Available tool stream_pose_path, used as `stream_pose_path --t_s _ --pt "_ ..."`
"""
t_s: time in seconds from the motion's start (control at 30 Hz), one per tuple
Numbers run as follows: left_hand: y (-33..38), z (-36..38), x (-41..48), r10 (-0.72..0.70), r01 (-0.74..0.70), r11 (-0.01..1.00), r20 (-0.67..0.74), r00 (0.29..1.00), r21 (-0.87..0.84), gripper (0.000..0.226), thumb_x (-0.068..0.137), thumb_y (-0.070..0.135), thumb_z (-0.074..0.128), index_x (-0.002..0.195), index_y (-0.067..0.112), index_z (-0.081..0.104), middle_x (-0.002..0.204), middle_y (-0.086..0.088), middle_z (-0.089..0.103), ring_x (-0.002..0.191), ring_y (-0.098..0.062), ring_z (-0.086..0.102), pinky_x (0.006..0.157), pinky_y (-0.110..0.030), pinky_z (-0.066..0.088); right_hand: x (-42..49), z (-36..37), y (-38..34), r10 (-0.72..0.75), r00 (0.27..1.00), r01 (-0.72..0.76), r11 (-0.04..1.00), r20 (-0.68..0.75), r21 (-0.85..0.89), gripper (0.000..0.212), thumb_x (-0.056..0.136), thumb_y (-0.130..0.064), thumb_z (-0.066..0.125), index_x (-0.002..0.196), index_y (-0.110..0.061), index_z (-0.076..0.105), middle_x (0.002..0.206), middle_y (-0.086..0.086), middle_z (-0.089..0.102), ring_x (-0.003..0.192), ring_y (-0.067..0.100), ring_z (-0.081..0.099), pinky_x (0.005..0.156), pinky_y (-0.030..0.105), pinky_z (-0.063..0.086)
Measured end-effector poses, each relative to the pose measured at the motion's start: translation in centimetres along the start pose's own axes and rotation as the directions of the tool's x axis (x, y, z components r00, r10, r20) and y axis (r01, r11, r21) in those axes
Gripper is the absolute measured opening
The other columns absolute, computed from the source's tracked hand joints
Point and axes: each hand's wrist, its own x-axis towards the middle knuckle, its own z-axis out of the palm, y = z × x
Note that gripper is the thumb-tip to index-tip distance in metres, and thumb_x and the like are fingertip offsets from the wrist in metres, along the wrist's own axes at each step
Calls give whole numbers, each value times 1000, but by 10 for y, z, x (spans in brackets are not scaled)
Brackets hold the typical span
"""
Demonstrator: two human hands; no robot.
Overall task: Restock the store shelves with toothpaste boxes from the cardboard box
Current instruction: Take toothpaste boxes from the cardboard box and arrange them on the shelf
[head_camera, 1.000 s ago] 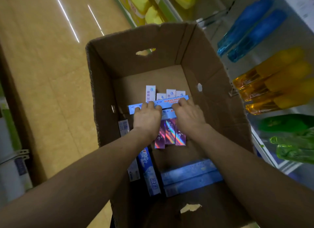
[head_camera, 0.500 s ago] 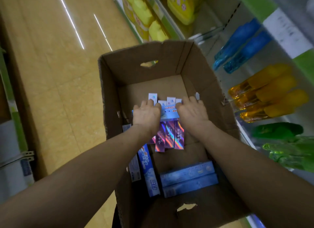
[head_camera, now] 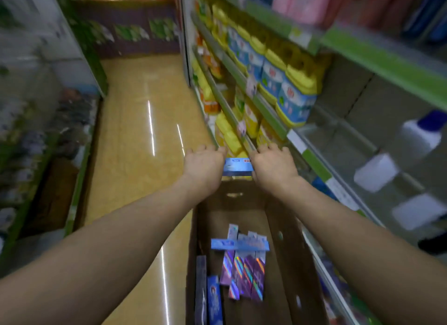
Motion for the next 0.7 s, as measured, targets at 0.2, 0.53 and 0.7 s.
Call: stream_pose_path --t_s 0.2,0.53,0.7 --pt "-75 -89 -29 -132 137 990 -175 976 21 35 87 19 57 120 22 46 114 -3 54 108 -25 48 89 -40 37 12 -110 -42 -109 970 108 994 -219 -17 35 92 -24 55 127 -20 51 122 6 53 116 28 46 94 42 38" --pt "-221 -199 -134 -345 407 911 -414 843 69 30 88 23 57 116 25 46 116 0 53 109 -23 46 85 -38 35 8 -260 -172 -316 795 329 942 -518 -69 33 91 -30 57 123 -22 52 117 4 55 109 25 48 90 39 40" --pt "-301 -246 -212 -432 528 843 -456 778 103 33 87 24 59 117 21 45 120 -3 51 115 -25 44 89 -41 36 -2 -329 -263 -413 670 447 888 -617 -108 32 91 -27 54 122 -21 52 119 3 53 111 25 47 87 38 38"
